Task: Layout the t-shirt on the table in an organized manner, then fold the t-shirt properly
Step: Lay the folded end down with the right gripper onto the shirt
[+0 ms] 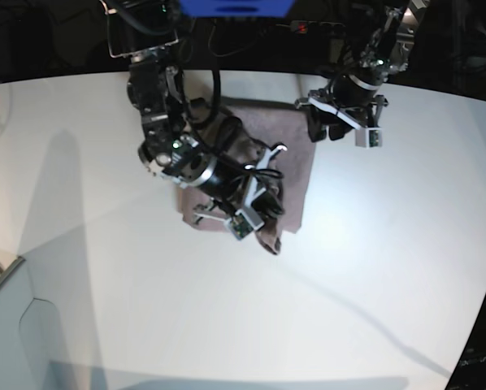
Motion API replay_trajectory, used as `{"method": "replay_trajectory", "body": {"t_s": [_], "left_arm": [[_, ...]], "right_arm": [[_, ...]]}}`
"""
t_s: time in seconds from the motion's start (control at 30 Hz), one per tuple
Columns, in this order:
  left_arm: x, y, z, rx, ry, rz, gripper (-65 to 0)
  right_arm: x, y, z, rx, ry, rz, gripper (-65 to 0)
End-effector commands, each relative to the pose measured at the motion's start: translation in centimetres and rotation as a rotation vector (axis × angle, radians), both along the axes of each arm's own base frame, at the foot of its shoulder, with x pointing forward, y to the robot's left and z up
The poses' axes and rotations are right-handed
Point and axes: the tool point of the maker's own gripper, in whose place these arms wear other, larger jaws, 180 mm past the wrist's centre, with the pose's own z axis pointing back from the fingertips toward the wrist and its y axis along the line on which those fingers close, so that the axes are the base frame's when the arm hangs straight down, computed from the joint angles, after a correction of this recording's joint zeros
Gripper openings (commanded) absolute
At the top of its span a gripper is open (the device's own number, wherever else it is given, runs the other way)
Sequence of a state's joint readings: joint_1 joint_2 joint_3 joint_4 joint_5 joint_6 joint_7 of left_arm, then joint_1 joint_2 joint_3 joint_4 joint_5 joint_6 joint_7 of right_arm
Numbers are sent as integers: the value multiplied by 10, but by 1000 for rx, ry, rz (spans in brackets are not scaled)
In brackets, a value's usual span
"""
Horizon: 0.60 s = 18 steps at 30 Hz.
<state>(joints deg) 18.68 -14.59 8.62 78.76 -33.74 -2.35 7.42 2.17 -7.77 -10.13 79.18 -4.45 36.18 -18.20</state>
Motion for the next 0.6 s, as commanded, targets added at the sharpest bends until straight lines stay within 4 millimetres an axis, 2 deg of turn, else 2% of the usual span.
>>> {"method": "replay_trajectory", "body": {"t_s": [0.0,0.03,0.1,0.2,0.3,0.37,0.43,0.57], "left_arm": [[1,1,6,-3,-24,-1,-416],[0,2,5,-3,-21,1,-416],[-2,2,5,-3,-17,2,-416],[-3,3,4,-1,-15,3,-416],[-12,6,0,5,2,5,-416],[-9,15,7,17,-16,14,-416],[-13,22,12,21,-23,29,-416],[-13,32,28,26,-58,57,-416]], "right_arm": [[7,11,14,48,-34,6,-650],[2,17,8,43,-16,25,-649],[-9,32,3,35,-4,79,-594],[-23,46,3,15,-14,156,-477],[-28,54,15,22,-51,187,-354],[-28,51,30,38,-89,172,-290],[-24,40,49,50,-143,134,-256],[-15,-4,68,52,-191,-4,-255]]}}
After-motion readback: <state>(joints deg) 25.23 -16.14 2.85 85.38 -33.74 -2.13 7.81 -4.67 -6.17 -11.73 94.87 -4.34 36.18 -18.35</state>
